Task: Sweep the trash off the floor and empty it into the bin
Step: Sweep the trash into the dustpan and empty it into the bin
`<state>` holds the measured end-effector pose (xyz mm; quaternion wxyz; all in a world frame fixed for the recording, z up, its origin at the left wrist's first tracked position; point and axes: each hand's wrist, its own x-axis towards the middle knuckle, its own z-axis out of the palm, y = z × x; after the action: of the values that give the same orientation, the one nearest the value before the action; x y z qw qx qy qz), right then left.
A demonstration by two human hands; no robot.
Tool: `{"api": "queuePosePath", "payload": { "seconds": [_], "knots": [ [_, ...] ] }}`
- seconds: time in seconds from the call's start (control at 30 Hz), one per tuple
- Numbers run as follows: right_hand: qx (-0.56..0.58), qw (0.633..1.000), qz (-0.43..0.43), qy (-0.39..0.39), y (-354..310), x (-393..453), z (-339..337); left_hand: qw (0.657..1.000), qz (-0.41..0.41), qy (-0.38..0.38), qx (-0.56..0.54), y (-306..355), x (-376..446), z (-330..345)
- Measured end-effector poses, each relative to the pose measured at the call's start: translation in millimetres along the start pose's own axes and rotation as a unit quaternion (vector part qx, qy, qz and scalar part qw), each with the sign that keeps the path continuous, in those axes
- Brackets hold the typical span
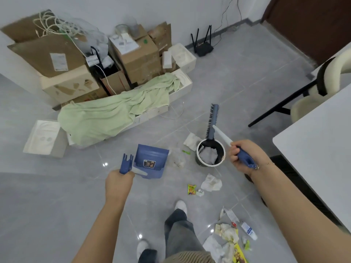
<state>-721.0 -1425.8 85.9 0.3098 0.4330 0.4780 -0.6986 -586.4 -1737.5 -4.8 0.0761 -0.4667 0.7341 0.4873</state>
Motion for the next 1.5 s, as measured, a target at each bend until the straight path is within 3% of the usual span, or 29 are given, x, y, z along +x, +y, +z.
{"api": "queuePosePath", "payload": {
  "seconds": [0.27,0.57,0.73,0.87,1.03,1.17,1.3,1.4,1.5],
  "knots": [
    [-0.053,0.999,-0.008,-0.004,-21,-10,18,1.0,-0.008,0.003,0.0,8,5,2],
    [-0.277,0.96,-0.031,0.037,-38,141,53,0.999,-0.023,0.01,0.045,0,22,-5],
    [-0.461,0.887,0.013,0.04,31,200,36,0.996,-0.068,-0.005,0.056,-30,18,-25],
    [-0.594,0.804,0.019,0.021,114,197,21,0.993,-0.075,0.009,0.096,-49,7,-29],
    [-0.628,0.775,0.061,-0.026,180,156,18,0.983,-0.073,0.008,0.167,-65,-4,-29],
    [-0.663,0.742,0.081,-0.057,170,129,16,0.978,-0.082,-0.021,0.191,-79,-11,-32],
    [-0.742,0.665,0.04,-0.077,130,107,26,0.976,-0.091,-0.03,0.197,-92,-15,-40],
    [-0.753,0.655,-0.009,-0.062,116,110,29,0.974,-0.092,-0.03,0.207,-101,-18,-47],
    [-0.734,0.677,-0.05,-0.03,119,138,21,0.975,-0.087,-0.03,0.2,-109,-22,-51]
  ]
}}
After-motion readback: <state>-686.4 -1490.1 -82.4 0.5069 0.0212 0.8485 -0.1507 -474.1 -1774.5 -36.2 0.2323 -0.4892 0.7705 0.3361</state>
